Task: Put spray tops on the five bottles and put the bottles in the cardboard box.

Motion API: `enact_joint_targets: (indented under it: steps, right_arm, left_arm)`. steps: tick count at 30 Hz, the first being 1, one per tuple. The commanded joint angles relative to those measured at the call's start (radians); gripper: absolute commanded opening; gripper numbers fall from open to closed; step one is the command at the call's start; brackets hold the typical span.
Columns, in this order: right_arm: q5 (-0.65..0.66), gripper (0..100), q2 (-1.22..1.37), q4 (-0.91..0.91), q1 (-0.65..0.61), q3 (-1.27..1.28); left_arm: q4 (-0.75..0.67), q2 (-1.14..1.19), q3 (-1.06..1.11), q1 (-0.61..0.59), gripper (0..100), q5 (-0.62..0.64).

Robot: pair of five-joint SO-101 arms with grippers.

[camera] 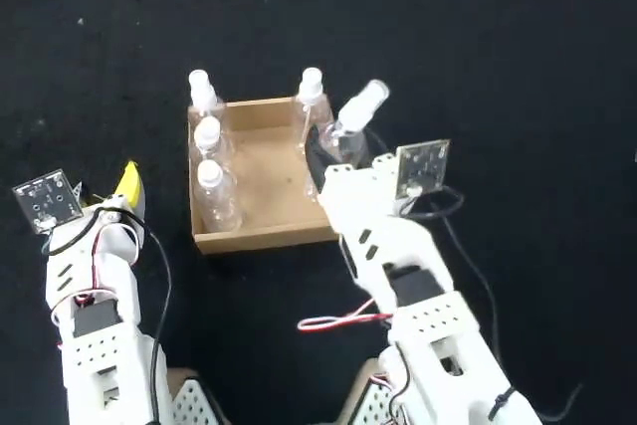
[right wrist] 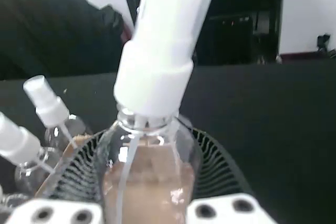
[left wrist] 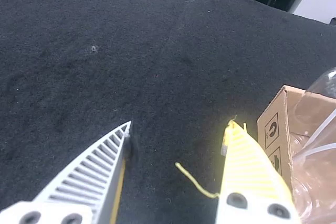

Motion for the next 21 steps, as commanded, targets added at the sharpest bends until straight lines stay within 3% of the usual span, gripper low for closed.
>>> enact_joint_targets:
  steps: [1,9,16,21]
  right_arm:
    - [-0.003,1.1,-0.035,-0.138,-0.058,0.053]
    - [0.078,1.1,-0.019,-0.163,-0.069,0.056]
    - [0.077,1.1,0.234,-0.17,-0.069,-0.076]
    - [0.075,1.1,0.401,-0.377,-0.071,-0.084]
  left_arm:
    - [-0.025,-0.017,0.001,0.007,26,-0.002]
    - [-0.025,-0.017,0.001,0.007,26,-0.002]
    - [-0.025,-0.017,0.001,0.007,26,-0.002]
    - [-0.023,-0.017,0.001,0.007,26,-0.002]
